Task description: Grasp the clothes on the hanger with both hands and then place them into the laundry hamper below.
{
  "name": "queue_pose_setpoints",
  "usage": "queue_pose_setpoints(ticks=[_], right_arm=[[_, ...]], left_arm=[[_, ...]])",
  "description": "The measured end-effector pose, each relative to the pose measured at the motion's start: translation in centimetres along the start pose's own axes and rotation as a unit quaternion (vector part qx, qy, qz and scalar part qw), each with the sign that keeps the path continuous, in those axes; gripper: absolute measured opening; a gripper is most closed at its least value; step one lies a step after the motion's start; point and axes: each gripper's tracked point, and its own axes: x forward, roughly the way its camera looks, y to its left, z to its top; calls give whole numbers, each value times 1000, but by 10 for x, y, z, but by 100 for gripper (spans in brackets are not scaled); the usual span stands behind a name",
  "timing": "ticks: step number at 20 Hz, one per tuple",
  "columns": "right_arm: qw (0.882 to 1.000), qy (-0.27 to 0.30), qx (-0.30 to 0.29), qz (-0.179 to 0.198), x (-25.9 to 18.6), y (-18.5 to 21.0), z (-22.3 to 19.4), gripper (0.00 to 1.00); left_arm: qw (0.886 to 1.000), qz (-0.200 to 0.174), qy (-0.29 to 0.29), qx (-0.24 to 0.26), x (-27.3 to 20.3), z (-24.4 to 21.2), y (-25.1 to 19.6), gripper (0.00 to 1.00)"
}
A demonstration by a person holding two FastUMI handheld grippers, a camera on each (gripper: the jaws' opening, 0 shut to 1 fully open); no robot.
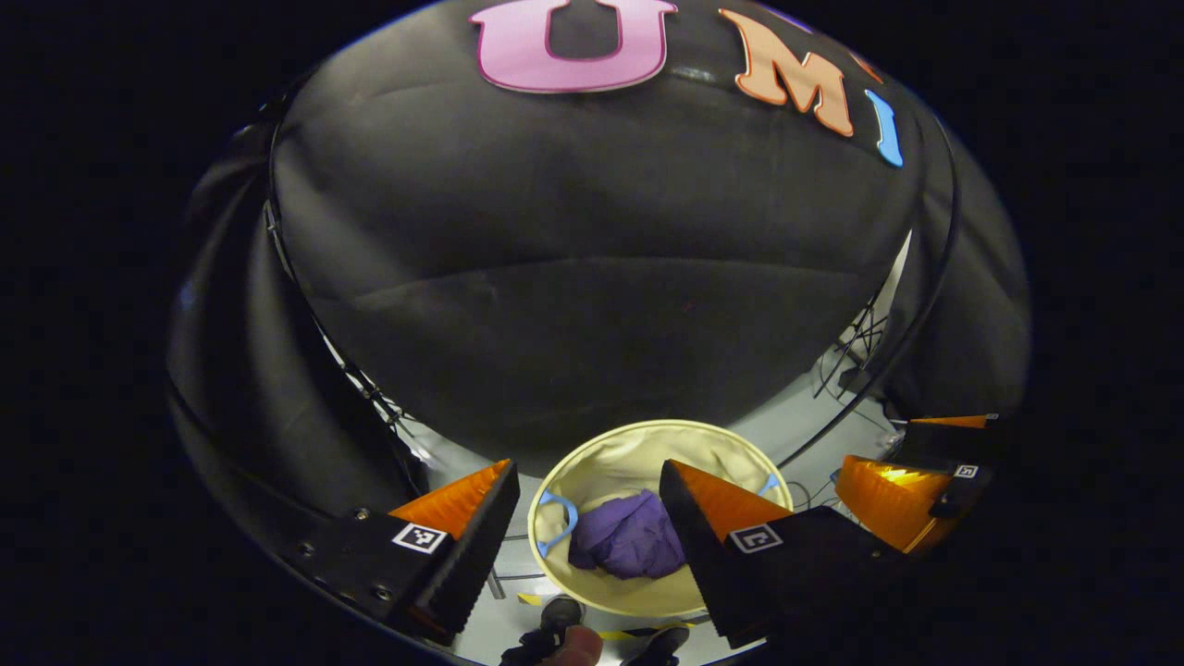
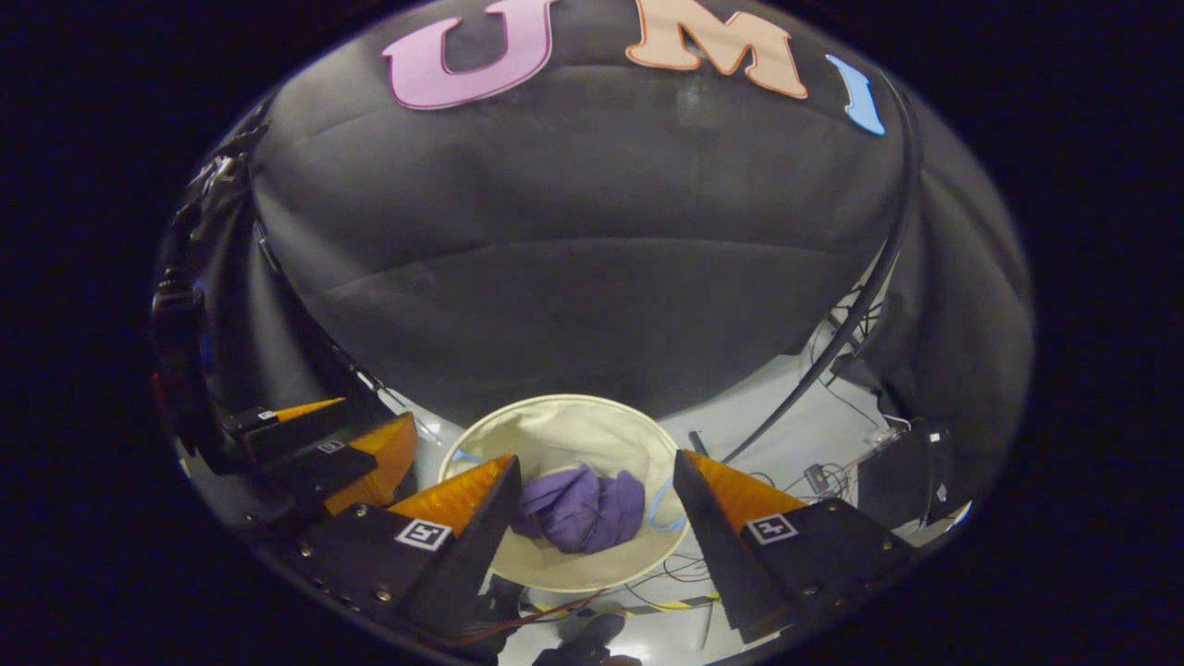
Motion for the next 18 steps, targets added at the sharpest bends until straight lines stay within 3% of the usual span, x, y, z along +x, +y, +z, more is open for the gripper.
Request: queue_pose_setpoints(ticks=[4, 5, 7, 8, 9, 12, 13, 18], right_arm=[[1000, -12, -2, 3, -31, -3, 16, 99], [1000, -15, -2, 8, -38, -3, 20, 95], [1000, -14, -9, 12, -48, -6, 23, 95], [1000, -17, -12, 15, -53, -6, 26, 100], [1000, -20, -15, 18, -58, -5, 27, 96], [999, -24, -22, 28, -74, -5, 32, 100], [999, -25, -24, 33, -79, -4, 31, 95], [997, -42, -23, 60, -113, 3, 43, 100]], left_arm=[[1000, 19, -25, 3, -28, 30, 4, 95], [999, 18, -26, 2, -34, 35, 2, 95], [1000, 22, -21, 5, -48, 33, 2, 95], [999, 22, -24, 3, -55, 37, 1, 95], [999, 23, -24, -1, -62, 39, 0, 95], [999, 26, -18, -8, -77, 36, -3, 94], [999, 29, -14, -11, -83, 35, -3, 94], [999, 40, -20, -26, -116, 44, -2, 95]])
